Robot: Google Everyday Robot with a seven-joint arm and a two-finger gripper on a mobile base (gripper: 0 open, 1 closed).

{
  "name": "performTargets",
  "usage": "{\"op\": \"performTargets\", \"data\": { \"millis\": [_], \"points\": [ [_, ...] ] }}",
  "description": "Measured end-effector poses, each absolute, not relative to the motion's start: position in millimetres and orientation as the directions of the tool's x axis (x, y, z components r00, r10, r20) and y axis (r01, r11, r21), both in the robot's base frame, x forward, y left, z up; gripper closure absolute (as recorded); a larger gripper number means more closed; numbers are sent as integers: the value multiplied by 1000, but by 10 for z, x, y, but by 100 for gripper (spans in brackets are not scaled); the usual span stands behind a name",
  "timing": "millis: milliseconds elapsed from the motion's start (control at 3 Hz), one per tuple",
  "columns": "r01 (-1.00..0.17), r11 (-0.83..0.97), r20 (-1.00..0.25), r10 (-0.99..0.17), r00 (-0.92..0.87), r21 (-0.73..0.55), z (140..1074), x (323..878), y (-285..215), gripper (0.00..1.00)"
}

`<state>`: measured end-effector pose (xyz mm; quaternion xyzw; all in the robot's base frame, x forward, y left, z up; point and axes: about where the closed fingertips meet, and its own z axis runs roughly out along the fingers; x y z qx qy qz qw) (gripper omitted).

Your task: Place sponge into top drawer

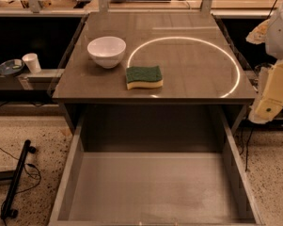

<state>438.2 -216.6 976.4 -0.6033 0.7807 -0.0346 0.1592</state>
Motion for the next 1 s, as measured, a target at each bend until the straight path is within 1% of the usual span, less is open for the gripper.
{"op": "performTargets", "data": {
  "millis": [333, 667, 1000],
  "points": [
    [-931, 270, -207, -953, -221, -246, 9764, 4382, -2166, 0],
    [-929, 277, -237, -946, -219, -245, 9780, 4388, -2174, 0],
    [-932, 293, -311, -925, -219, -216, 9759, 4410, -2233, 0]
  ]
}}
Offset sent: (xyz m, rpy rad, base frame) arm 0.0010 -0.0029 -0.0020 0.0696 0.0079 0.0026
